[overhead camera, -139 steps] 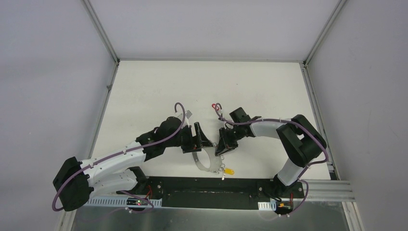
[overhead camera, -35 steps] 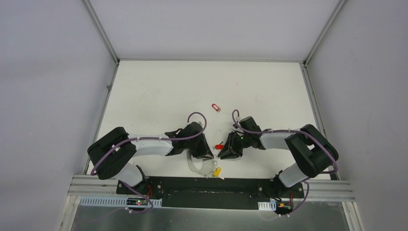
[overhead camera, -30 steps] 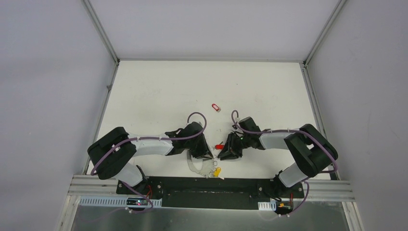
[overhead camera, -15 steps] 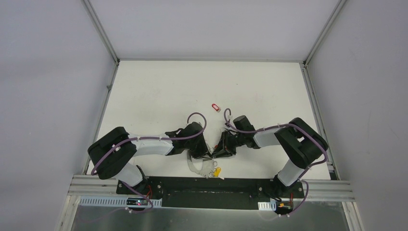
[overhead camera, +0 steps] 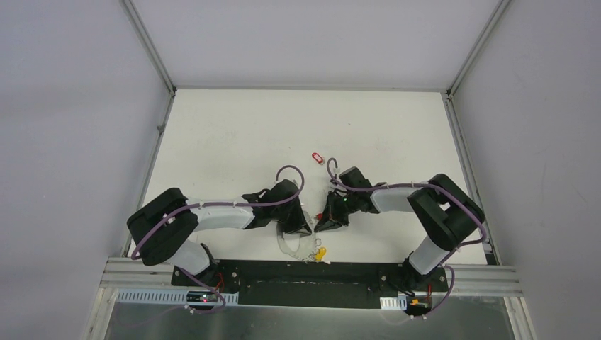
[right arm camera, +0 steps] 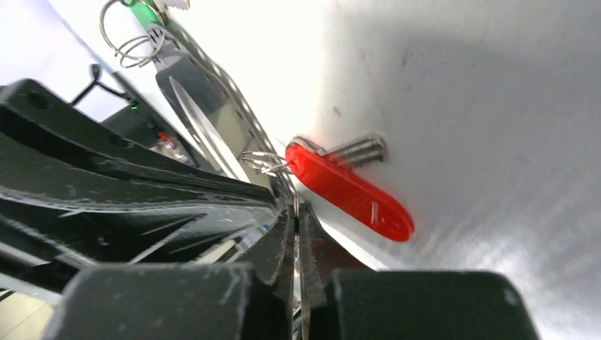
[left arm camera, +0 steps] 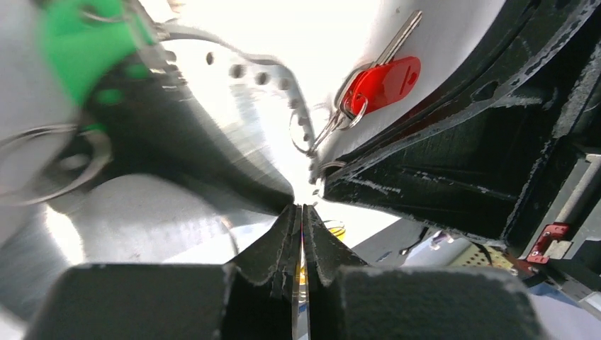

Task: Put the keys on the keyring

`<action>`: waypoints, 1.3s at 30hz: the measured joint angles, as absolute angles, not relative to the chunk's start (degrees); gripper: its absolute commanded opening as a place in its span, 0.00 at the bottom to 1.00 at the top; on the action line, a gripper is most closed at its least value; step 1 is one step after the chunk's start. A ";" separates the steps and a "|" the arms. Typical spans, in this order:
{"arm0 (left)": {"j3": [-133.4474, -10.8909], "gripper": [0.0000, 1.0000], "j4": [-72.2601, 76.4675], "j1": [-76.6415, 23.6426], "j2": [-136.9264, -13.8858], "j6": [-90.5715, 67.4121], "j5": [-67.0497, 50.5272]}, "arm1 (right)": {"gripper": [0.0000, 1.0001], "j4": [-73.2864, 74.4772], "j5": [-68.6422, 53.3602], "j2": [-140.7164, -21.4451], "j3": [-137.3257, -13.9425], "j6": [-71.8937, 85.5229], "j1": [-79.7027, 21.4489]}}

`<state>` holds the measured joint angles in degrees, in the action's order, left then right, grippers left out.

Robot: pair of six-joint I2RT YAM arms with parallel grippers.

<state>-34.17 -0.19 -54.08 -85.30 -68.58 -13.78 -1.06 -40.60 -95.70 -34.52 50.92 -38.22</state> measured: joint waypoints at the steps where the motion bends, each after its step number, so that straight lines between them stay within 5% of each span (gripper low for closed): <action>1: -34.20 0.08 -0.67 -54.08 -84.66 -67.83 -13.45 | 0.00 1.78 -39.57 -95.02 -35.44 49.39 -38.44; 12: -34.24 0.33 -7.75 -54.08 -57.69 -55.94 -2.76 | 0.00 28.56 -27.77 -80.38 -46.87 28.36 -39.38; 20: -34.26 0.37 -8.62 -54.08 -40.77 -42.87 2.28 | 0.00 36.25 -25.71 -71.55 -51.79 12.73 -40.01; 39: -35.18 0.31 6.46 -54.76 -48.21 -4.56 -26.26 | 0.00 37.50 -40.86 -51.48 -49.84 -18.85 -42.33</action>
<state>-35.18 6.46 -54.76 -48.21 -4.56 -26.26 37.50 -40.86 -51.48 -49.84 -18.85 -42.33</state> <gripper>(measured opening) 0.323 0.009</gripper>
